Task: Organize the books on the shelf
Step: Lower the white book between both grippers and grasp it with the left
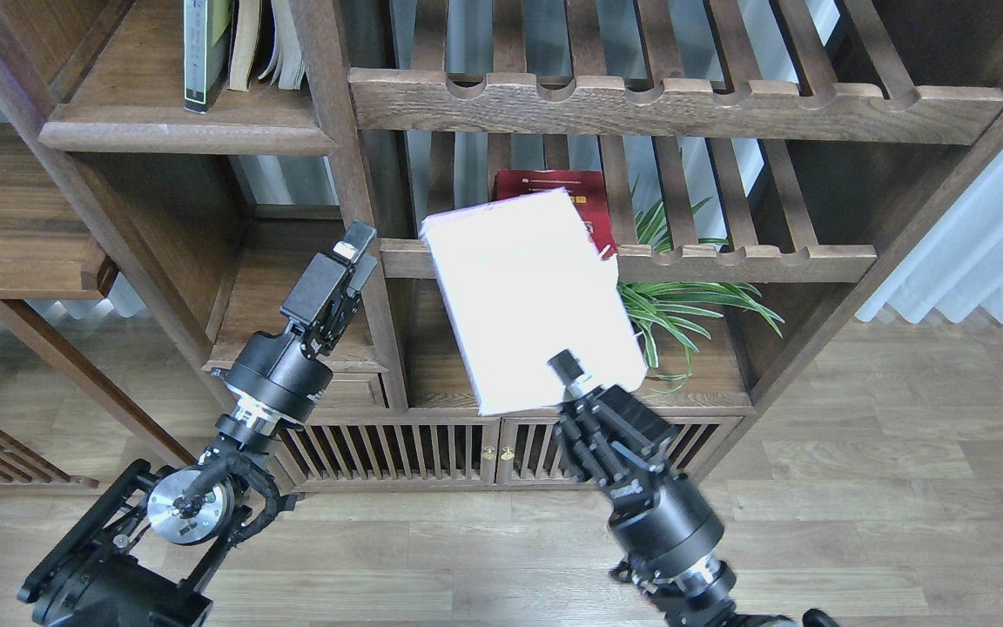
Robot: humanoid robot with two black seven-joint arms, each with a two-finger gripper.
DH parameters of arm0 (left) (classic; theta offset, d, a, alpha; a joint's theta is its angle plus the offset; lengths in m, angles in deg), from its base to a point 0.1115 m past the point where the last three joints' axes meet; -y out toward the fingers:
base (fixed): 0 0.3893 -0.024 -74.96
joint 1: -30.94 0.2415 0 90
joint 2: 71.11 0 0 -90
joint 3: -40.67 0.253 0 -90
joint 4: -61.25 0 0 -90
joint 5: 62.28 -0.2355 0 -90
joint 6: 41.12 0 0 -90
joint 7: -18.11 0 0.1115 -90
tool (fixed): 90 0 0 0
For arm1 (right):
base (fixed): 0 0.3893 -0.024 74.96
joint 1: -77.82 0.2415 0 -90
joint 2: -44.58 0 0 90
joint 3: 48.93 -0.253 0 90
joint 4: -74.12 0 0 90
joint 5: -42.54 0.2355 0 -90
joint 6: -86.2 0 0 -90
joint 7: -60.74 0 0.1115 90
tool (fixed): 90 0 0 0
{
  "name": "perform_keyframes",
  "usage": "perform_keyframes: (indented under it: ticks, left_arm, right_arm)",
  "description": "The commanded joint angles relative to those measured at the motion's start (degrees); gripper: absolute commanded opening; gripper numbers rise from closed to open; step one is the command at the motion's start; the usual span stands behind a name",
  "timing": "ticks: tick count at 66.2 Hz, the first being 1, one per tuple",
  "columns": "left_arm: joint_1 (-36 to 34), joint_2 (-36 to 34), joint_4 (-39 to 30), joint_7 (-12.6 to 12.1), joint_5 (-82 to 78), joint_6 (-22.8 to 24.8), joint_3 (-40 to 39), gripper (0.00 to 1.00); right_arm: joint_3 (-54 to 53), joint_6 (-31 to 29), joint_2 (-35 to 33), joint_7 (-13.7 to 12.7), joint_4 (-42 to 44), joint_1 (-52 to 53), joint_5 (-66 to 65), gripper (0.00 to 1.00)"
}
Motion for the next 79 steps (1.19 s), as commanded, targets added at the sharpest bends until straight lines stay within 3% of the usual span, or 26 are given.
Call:
perform_keyframes:
  ticks: [1, 11, 20, 28, 39, 44, 55, 79]
  left_arm:
    - [0.0, 0.0, -0.1, 0.0, 0.0, 0.0, 2.7, 0.81]
    - [0.3, 0.0, -0.1, 0.9, 0.0, 0.0, 6.7, 0.74]
    - [0.7, 0.0, 0.0, 3.2, 0.1, 0.0, 9.7, 0.55]
    - [1.8, 0.0, 0.0, 3.9, 0.0, 0.0, 9.9, 0.60]
    - [3.6, 0.0, 0.0, 3.9, 0.1, 0.0, 9.4, 0.56]
    - [3.7, 0.0, 0.0, 4.0, 0.2, 0.0, 9.7, 0.45]
    - [3.6, 0.0, 0.2, 3.8, 0.3, 0.0, 10.0, 0.08]
    - [4.1, 0.0, 0.0, 3.9, 0.8, 0.0, 9.7, 0.00]
  right_arm:
    - [1.5, 0.0, 1.2, -0.4, 0.7, -0.7, -1.6, 0.03]
    - [3.1, 0.0, 2.9, -0.4, 1.0, -1.3, -3.2, 0.03]
    - [3.2, 0.0, 3.1, -0.4, 1.1, -1.8, -3.9, 0.03]
    - [2.7, 0.0, 3.1, -0.4, 1.1, -1.7, -3.8, 0.03]
    - [3.1, 0.0, 3.1, -0.4, 1.1, -1.7, -3.9, 0.03]
    - [3.2, 0.0, 3.1, -0.4, 1.1, -1.7, -4.0, 0.03]
    - [3.1, 0.0, 2.8, -0.4, 1.1, -1.7, -4.0, 0.03]
    - [2.3, 0.0, 2.7, -0.4, 1.5, -1.2, -4.3, 0.04]
